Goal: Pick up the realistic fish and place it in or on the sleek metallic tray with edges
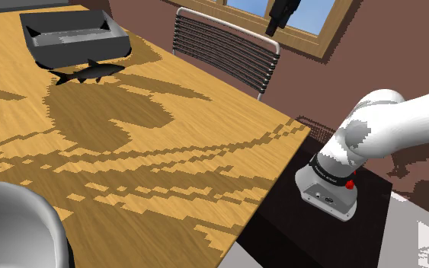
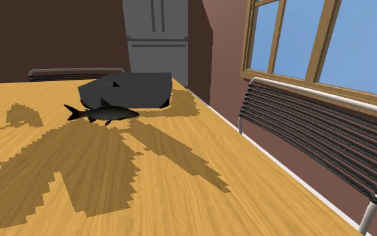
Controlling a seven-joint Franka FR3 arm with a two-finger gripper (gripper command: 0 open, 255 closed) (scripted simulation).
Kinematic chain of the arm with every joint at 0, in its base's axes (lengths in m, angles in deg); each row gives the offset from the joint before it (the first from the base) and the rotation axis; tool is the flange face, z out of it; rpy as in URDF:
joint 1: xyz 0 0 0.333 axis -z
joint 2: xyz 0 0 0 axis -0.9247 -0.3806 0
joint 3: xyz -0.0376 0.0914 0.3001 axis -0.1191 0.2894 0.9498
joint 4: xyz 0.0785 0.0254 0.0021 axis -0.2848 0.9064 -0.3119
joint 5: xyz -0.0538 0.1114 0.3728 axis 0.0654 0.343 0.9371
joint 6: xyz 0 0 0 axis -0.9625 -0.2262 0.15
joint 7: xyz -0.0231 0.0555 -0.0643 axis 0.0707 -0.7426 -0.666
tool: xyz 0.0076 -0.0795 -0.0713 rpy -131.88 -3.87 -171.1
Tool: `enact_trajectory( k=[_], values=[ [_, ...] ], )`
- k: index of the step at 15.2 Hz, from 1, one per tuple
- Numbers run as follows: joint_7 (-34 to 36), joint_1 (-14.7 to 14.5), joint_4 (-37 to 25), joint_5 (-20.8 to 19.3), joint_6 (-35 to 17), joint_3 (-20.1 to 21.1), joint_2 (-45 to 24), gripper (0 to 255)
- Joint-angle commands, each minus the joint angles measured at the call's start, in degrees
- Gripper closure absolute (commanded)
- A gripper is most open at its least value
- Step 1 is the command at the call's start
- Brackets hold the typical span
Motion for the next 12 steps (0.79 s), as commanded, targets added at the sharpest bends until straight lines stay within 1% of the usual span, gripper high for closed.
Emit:
enact_trajectory(
  k=[1,6,12],
  values=[
    [0.0,0.0,0.0,0.0,0.0,0.0,0.0,0],
    [-6.68,-4.57,1.51,3.84,-10.91,-0.75,-5.15,0],
    [-15.87,-10.71,1.11,9.33,-22.42,-1.59,-12.35,0]
  ],
)
